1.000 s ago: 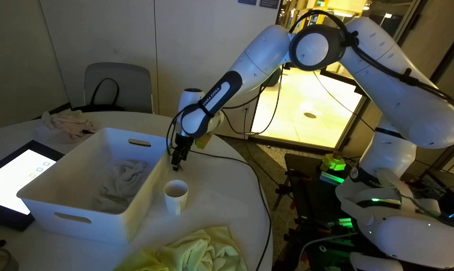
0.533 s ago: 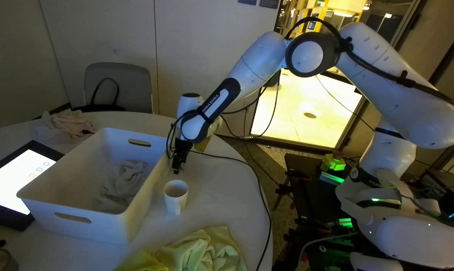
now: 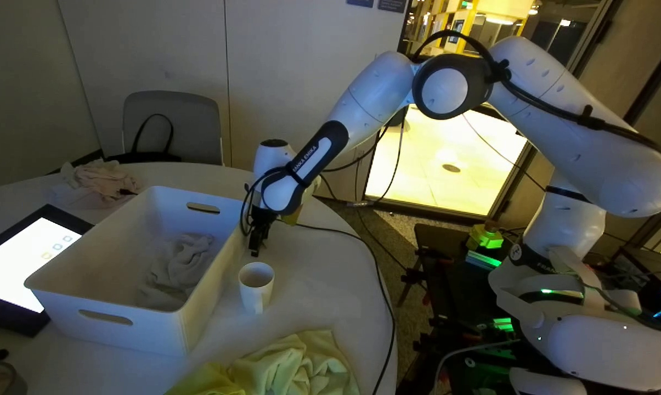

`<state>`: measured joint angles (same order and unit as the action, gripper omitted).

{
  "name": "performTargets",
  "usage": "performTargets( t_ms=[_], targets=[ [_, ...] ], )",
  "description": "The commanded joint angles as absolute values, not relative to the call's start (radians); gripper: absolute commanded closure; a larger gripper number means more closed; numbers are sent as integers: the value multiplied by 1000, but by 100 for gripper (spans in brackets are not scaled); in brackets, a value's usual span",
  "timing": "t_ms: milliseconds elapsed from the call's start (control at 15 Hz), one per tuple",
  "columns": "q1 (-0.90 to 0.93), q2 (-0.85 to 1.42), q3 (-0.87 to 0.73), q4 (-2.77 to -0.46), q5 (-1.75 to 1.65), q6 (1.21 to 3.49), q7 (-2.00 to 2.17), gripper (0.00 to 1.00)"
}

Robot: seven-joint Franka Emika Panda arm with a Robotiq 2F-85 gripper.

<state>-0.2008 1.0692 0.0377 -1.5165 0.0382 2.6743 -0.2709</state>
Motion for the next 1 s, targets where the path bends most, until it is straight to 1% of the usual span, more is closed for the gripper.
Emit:
performTargets(
  t_ms=[0, 133, 200, 267, 333, 400, 533, 667, 733, 800, 867, 933],
  targets=[
    [-187, 1104, 29, -1464, 14, 2700, -258, 0],
    [-186, 1108, 30, -1459, 15, 2703, -258, 0],
    [-187, 1109, 31, -1456, 15, 2706, -259, 4],
    [-187, 1110, 31, -1453, 15, 2705, -259, 9],
    [-187, 1111, 29, -1451, 15, 2708, -257, 17],
    [-187, 1112, 29, -1450, 16, 2710, -258, 21],
    [-189, 1113, 26, -1446, 16, 2714, -257, 33],
    [-188, 1114, 25, -1443, 16, 2715, -256, 34],
    [-188, 1113, 25, -1443, 15, 2714, -256, 41],
    [-188, 1110, 25, -1446, 15, 2715, -257, 38],
    [-188, 1108, 24, -1448, 13, 2715, -258, 39],
    [-185, 1106, 20, -1450, 10, 2716, -257, 42]
  ],
)
